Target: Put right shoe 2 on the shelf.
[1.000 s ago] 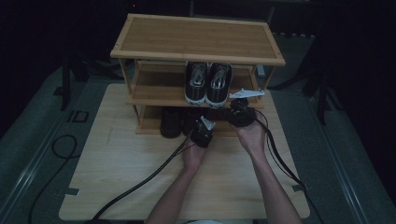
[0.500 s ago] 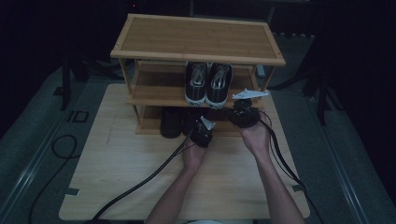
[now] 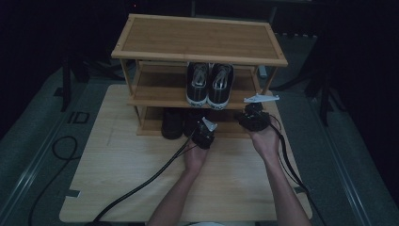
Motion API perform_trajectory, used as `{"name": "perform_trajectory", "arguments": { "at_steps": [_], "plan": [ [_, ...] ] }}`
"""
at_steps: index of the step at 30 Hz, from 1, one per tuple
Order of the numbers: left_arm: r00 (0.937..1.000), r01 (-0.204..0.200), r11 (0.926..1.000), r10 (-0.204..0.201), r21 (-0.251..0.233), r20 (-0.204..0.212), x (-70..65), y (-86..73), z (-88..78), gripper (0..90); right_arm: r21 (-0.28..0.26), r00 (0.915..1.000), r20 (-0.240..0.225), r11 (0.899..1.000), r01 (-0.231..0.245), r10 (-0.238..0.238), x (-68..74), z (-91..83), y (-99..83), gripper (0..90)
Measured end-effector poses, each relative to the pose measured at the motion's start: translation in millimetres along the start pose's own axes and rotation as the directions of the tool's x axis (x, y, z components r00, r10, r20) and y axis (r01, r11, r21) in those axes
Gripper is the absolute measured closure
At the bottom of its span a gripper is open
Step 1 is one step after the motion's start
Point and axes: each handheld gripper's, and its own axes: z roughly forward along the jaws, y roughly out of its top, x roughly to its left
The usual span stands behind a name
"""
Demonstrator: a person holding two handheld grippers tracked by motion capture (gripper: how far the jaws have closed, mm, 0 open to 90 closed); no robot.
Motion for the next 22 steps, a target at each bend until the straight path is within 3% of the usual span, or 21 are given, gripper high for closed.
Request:
{"name": "perform_trajectory", "arguments": {
  "at_steps": [22],
  "plan": [
    [0.9998, -0.014, 0.9999, 0.014, -0.002, -0.011, -2.2, 0.0, 0.0, 89.9, 0.084, 0.9924, 0.036, 0.989, -0.12, 0.117, -33.9, 19.1, -57.1, 87.8]
  ]
}}
